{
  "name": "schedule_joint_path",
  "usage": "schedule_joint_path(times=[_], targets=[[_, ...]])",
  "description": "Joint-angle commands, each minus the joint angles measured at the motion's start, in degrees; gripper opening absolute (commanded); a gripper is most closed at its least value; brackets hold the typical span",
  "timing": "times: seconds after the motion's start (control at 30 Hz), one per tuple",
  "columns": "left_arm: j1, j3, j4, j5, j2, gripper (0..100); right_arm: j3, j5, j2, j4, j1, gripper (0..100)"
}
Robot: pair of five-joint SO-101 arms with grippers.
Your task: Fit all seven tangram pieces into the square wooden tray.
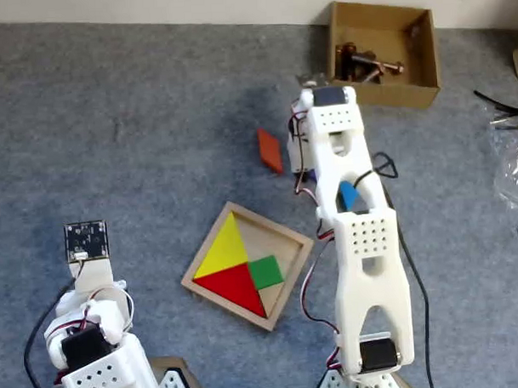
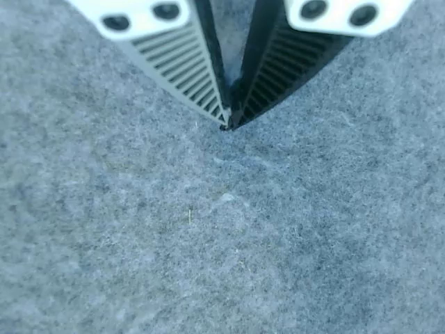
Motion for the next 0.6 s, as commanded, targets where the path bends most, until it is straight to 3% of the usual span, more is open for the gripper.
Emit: schedule_joint_path(times=[0.0, 0.57], targets=[[0.8, 1.2, 0.5, 0.5, -0.3, 1, -1.1, -0.6, -1.5, -1.3, 0.2, 25.2], [0.8, 1.2, 0.5, 0.5, -0.3, 1, -0.9, -1.1, -1.4, -2.5, 0.2, 24.9]])
